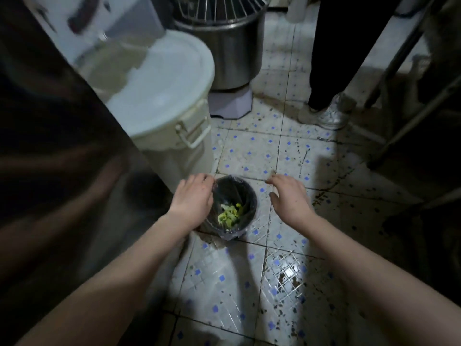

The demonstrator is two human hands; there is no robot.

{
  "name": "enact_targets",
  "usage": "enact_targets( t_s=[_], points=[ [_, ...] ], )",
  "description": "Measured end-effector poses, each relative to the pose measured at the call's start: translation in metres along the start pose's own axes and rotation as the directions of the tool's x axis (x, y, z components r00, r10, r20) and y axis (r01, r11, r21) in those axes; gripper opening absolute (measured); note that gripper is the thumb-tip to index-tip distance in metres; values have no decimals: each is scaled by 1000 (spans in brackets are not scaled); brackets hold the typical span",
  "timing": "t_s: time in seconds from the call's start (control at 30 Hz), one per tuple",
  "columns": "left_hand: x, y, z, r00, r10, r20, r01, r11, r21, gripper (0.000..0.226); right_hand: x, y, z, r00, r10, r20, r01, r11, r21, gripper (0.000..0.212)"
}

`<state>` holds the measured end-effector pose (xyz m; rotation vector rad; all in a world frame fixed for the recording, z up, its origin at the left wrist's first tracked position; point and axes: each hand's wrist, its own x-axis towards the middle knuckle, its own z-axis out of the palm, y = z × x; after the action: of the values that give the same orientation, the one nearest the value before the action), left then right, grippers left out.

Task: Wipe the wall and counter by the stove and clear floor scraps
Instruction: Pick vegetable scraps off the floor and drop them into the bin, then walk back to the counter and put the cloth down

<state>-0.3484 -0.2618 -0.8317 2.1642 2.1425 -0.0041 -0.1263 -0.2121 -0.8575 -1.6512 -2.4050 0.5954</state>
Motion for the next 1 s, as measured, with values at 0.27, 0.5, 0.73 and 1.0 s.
enact_targets(
  t_s=[0.27, 0.5, 0.73, 1.0],
  points=[
    [-16, 4, -185, 997, -71, 40, 69, 997, 42, 32, -7, -73, -175, 995, -95, -12, 95, 995, -4, 50],
    [-30, 14, -342, 995, -101, -23, 101, 995, -1, 31, -22, -149, -311, 991, -131, -36, 130, 991, -44, 51],
    [-56, 9, -466, 987, -128, -102, 111, 981, -156, 32, -32, -230, -415, 983, -172, -70, 168, 984, -52, 47],
    [-89, -46, -545, 937, -219, -273, 206, 976, -78, 29, -20, -303, -468, 965, -244, -94, 247, 969, 17, 48]
  ],
)
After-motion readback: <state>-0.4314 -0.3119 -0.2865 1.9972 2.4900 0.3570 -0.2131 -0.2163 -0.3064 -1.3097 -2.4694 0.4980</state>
